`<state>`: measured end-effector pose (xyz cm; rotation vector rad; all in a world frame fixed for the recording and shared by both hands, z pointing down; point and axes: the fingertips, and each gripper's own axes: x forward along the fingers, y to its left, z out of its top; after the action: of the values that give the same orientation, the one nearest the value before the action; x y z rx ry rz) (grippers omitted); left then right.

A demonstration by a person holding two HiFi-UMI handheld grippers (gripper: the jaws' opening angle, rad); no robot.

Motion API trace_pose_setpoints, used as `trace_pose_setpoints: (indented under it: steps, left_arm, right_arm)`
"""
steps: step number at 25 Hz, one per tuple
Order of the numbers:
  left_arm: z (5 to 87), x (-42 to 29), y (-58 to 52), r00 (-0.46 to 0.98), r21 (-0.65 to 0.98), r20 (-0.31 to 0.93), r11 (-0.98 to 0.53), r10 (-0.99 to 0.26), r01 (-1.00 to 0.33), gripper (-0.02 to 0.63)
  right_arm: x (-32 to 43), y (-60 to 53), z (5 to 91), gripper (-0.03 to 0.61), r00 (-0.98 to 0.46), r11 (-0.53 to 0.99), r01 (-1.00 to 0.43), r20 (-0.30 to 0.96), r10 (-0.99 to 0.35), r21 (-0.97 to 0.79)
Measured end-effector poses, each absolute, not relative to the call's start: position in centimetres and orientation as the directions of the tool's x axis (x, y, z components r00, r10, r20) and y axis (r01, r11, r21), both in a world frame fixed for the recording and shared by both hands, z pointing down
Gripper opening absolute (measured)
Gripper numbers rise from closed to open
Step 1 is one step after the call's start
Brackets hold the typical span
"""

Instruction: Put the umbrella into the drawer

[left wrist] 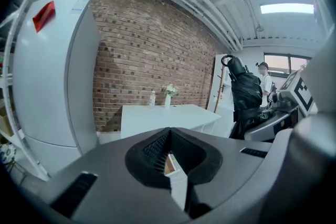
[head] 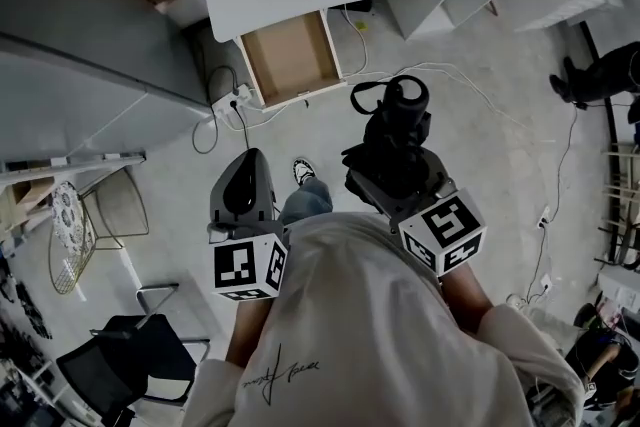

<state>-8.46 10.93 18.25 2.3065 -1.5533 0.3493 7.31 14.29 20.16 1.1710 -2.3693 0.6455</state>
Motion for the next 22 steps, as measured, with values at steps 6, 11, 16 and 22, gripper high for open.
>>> trace_pose_setpoints:
  steps: [6,11,16,22]
  left_arm:
    - [18.8,-9.9,8.5,0.412,0.150,0.386,-0.384,-0.825,-0.911,0.018]
    - [19.5,-10.4,7.3,0.449,0.158,0.403,-0.423,-0.797,-0.892,0.018]
    - [19.9,-10.5,6.0,0.469,0.198,0.413,-0.426,-0.781,-0.883,0.018]
    - [20.5,-8.9,5.3,0.507,0.216,0.429,-0.460,-0.748,-0.861,0.018]
  right_arm:
    - [6.2,11.8,19.7,0.259,-0.547,0.498,-0.829,0.548,-0.633,-0.254]
    - [5.7,10.1,19.7,0.259,-0.545,0.502,-0.829,0.558,-0.625,-0.247]
    - [5.5,8.7,20.1,0.259,-0.537,0.539,-0.820,0.580,-0.612,-0.191]
    - [5.9,6.8,20.7,0.258,-0.529,0.549,-0.820,0.576,-0.623,-0.160]
